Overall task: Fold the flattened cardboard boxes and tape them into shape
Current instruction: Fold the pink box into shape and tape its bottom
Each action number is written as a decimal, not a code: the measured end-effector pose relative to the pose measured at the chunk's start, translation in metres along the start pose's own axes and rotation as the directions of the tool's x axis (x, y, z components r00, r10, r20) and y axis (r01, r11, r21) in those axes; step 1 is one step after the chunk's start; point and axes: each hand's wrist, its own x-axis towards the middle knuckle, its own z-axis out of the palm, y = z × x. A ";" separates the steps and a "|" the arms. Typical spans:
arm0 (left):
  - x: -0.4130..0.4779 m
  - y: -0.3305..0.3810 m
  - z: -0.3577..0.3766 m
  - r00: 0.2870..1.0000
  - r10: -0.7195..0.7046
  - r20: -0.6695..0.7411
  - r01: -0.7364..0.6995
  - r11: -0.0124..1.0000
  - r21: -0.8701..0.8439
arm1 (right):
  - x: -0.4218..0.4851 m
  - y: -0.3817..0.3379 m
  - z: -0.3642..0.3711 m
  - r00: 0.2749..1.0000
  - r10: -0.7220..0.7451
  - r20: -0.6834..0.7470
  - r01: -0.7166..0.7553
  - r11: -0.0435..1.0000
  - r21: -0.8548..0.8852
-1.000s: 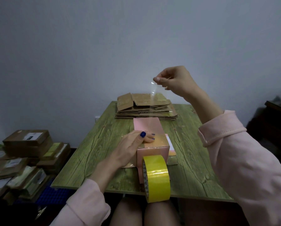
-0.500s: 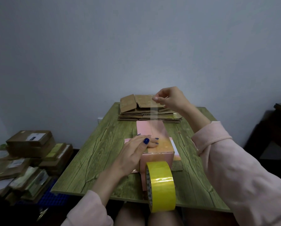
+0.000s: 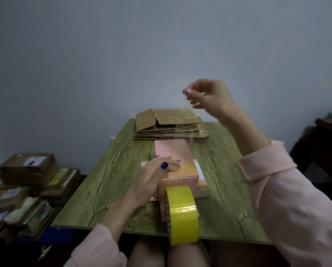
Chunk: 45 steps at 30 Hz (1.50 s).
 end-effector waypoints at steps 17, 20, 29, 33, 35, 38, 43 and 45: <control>0.004 0.008 -0.015 0.968 -0.082 0.239 0.025 0.973 0.229 | -0.016 -0.057 -0.010 0.992 -0.096 0.079 0.103 0.990 -0.093; 0.004 0.010 -0.015 0.973 -0.062 0.224 0.011 0.975 0.222 | -0.017 -0.059 -0.009 0.992 -0.098 0.075 0.105 0.989 -0.100; 0.007 0.012 -0.012 0.983 -0.051 0.175 0.003 0.964 0.264 | -0.017 -0.061 -0.011 0.992 -0.111 0.053 0.117 0.987 -0.109; 0.008 0.014 -0.012 0.987 -0.047 0.156 0.003 0.963 0.271 | -0.016 -0.062 -0.011 0.992 -0.114 0.048 0.118 0.987 -0.110; 0.008 0.014 -0.012 0.986 -0.056 0.157 0.009 0.959 0.282 | -0.016 -0.061 -0.011 0.993 -0.111 0.048 0.116 0.987 -0.112; 0.007 0.015 -0.012 0.987 -0.063 0.150 0.017 0.957 0.289 | -0.015 -0.057 -0.011 0.994 -0.105 0.040 0.108 0.988 -0.106; 0.005 0.017 -0.010 0.990 -0.059 0.129 0.023 0.964 0.265 | -0.004 -0.043 -0.008 0.997 -0.066 0.030 0.069 0.992 -0.110; 0.004 0.019 -0.010 0.990 -0.075 0.120 0.043 0.966 0.253 | 0.003 -0.036 -0.003 0.999 -0.039 0.034 0.043 0.992 -0.115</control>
